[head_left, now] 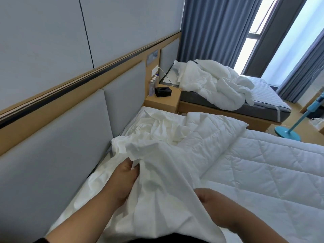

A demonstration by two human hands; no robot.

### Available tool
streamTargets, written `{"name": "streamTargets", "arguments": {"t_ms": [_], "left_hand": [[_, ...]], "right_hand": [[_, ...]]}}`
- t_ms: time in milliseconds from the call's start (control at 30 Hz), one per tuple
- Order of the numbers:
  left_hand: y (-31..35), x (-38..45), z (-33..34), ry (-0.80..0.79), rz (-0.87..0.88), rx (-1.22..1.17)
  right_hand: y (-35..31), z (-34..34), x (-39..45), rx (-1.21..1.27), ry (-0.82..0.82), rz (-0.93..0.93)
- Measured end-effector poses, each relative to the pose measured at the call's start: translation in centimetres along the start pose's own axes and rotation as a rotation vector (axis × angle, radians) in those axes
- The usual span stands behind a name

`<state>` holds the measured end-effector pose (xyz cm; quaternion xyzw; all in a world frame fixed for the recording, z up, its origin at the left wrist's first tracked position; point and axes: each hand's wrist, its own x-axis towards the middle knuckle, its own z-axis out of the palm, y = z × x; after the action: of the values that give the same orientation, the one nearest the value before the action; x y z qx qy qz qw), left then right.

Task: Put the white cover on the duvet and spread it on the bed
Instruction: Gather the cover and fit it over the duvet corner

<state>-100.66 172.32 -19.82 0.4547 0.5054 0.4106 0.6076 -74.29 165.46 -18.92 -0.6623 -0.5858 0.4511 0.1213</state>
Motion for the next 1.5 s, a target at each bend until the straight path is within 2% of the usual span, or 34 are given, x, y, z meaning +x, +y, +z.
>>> {"name": "streamTargets", "arguments": {"t_ms": [67, 100, 167, 233, 300, 333, 400, 433, 467, 533, 567, 733, 867, 967, 1033, 1100, 1167, 1200, 1233, 1300, 1367, 1433, 1500], "left_hand": [[-0.2, -0.5, 0.6, -0.11, -0.013, 0.045], [-1.3, 0.0, 0.4, -0.149, -0.019, -0.021], [-3.1, 0.6, -0.2, -0.136, 0.028, 0.067], [-2.8, 0.5, -0.1, -0.194, -0.026, -0.037], [-1.9, -0.4, 0.2, -0.252, -0.001, 0.028], [-1.7, -0.5, -0.7, -0.283, -0.011, -0.017], [-1.3, -0.7, -2.0, -0.377, -0.084, -0.343], [-1.0, -0.1, -2.5, -0.347, -0.157, -0.529], [-1.2, 0.4, -3.3, -0.258, -0.236, -0.603], [-0.7, 1.3, -3.3, -0.087, -0.39, -0.52], [-0.4, 1.3, -3.0, -0.065, -0.449, -0.52], [-0.1, 0.8, -1.6, 0.023, -0.526, -0.166], [-1.2, 2.9, -2.3, 0.17, -0.535, -0.212], [-0.5, 3.7, -3.0, 0.25, -0.532, -0.382], [0.4, 3.7, -3.2, 0.229, -0.458, -0.497], [2.1, 3.8, -2.6, 0.247, -0.27, -0.551], [4.5, 3.5, -1.5, 0.301, 0.013, -0.364], [6.0, 2.9, -0.8, 0.268, 0.161, -0.225], [7.4, 2.2, 0.0, 0.182, 0.325, -0.117], [10.4, 0.0, 1.8, -0.133, 0.667, 0.153], [12.2, -1.8, 3.4, -0.393, 0.878, 0.493], [12.9, -2.3, 4.5, -0.578, 0.899, 0.707], [12.3, -1.5, 4.7, -0.674, 0.778, 0.782]], "right_hand": [[-1.7, 0.4, 1.5, 0.138, 0.264, -0.084], [-2.8, 0.3, 2.0, 0.239, 0.322, -0.146], [-5.1, 0.5, 2.2, 0.272, 0.263, -0.294], [-6.3, 1.4, 2.2, 0.234, 0.178, -0.342], [-6.1, 2.5, 2.5, 0.228, 0.245, -0.317], [-5.8, 2.9, 2.8, 0.233, 0.281, -0.292], [-5.4, 3.9, 2.9, 0.255, 0.289, -0.271], [-5.2, 4.3, 3.0, 0.25, 0.283, -0.284], [-5.2, 4.7, 3.1, 0.225, 0.277, -0.312], [-5.5, 5.3, 3.0, 0.161, 0.252, -0.393], [-5.5, 5.5, 3.1, 0.116, 0.245, -0.449], [-4.6, 6.6, 4.0, -0.108, 0.362, -0.661], [-3.7, 6.8, 4.6, -0.173, 0.488, -0.681], [-3.4, 7.0, 4.6, -0.131, 0.494, -0.625], [-3.4, 7.0, 4.4, -0.08, 0.475, -0.582], [-3.5, 6.8, 4.3, -0.034, 0.44, -0.52], [-3.7, 6.5, 4.1, 0.01, 0.387, -0.47], [-3.7, 6.5, 4.0, 0.023, 0.369, -0.448], [-3.6, 6.4, 4.0, 0.032, 0.352, -0.445], [-3.7, 6.3, 3.8, 0.096, 0.336, -0.433], [-4.0, 6.3, 3.6, 0.153, 0.375, -0.433], [-4.3, 6.0, 3.1, 0.168, 0.403, -0.443], [-4.2, 5.9, 2.7, 0.175, 0.388, -0.396]]}}
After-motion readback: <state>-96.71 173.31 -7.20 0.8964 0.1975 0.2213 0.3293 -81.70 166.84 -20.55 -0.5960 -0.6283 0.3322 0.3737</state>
